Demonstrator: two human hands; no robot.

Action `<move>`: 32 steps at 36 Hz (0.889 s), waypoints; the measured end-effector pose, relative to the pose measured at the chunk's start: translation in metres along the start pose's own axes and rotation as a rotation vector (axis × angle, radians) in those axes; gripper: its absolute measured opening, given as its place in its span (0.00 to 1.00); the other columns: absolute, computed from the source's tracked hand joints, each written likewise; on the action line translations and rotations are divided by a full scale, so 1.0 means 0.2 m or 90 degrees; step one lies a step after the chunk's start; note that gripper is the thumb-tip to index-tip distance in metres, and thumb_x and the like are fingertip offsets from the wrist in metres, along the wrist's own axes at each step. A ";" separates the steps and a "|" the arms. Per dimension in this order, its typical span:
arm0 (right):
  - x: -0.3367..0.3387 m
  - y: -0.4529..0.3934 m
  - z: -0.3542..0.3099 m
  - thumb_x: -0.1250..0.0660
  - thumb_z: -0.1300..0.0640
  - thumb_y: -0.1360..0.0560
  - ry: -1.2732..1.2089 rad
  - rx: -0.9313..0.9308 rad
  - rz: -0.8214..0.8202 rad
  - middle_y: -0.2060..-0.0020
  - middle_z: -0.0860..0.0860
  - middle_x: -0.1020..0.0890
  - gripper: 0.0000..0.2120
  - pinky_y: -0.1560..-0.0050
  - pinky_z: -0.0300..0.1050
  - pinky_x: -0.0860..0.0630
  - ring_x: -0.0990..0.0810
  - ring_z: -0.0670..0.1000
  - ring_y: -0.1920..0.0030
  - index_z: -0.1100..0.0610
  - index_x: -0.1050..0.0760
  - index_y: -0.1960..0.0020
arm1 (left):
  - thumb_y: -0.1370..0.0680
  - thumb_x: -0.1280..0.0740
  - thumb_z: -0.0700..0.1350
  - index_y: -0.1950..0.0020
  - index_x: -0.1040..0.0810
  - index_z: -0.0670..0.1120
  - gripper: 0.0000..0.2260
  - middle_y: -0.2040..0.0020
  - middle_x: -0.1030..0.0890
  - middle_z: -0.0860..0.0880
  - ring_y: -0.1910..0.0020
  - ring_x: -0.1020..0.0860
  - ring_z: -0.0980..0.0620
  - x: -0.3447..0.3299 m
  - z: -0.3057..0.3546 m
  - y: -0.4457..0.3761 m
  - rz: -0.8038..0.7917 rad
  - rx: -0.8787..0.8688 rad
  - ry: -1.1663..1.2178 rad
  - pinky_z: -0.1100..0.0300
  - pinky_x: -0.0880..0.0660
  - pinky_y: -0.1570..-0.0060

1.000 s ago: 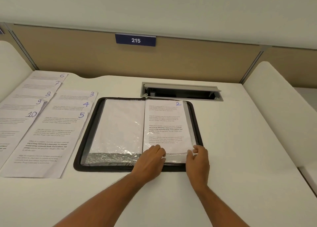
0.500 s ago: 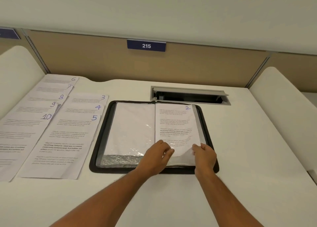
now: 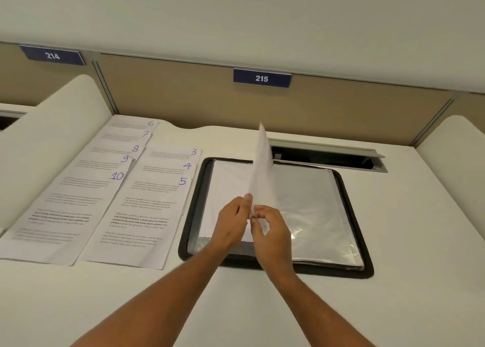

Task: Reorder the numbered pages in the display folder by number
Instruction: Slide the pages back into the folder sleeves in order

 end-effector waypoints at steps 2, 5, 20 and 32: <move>-0.09 0.01 -0.02 0.30 0.58 0.20 0.006 0.011 -0.037 0.46 0.34 0.22 0.10 0.45 0.23 0.29 0.24 0.33 0.43 0.44 0.24 0.44 | 0.22 0.45 0.69 0.50 0.21 0.50 0.25 0.55 0.17 0.51 0.52 0.17 0.51 0.08 -0.02 0.00 0.017 0.008 0.020 0.51 0.18 0.47; -0.21 0.03 -0.02 0.32 0.56 0.19 0.025 0.005 -0.092 0.45 0.39 0.21 0.07 0.44 0.24 0.28 0.22 0.36 0.45 0.48 0.22 0.42 | 0.20 0.39 0.63 0.59 0.24 0.48 0.21 0.66 0.21 0.55 0.63 0.20 0.57 0.19 -0.06 0.00 0.065 0.028 0.032 0.55 0.18 0.54; -0.45 0.01 0.25 0.40 0.58 0.17 0.307 -0.013 -0.233 0.32 0.50 0.23 0.17 0.29 0.47 0.29 0.26 0.51 0.33 0.55 0.26 0.29 | 0.22 0.28 0.45 0.46 0.25 0.49 0.08 0.56 0.21 0.52 0.59 0.23 0.58 0.54 -0.36 -0.07 0.136 0.140 -0.260 0.72 0.33 0.62; -0.55 0.01 0.31 0.45 0.47 0.15 0.544 0.092 -0.308 0.36 0.50 0.24 0.20 0.40 0.50 0.26 0.27 0.53 0.38 0.52 0.30 0.26 | 0.20 0.30 0.45 0.47 0.31 0.50 0.09 0.60 0.24 0.53 0.64 0.24 0.56 0.48 -0.40 -0.10 0.042 0.095 -0.478 0.66 0.26 0.58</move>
Point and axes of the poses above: each hand's wrist, its own y-axis away from the middle knuckle, its own x-axis out of the back of the hand, z = x × y, the point moved 10 cm from there along -y, towards the middle knuckle
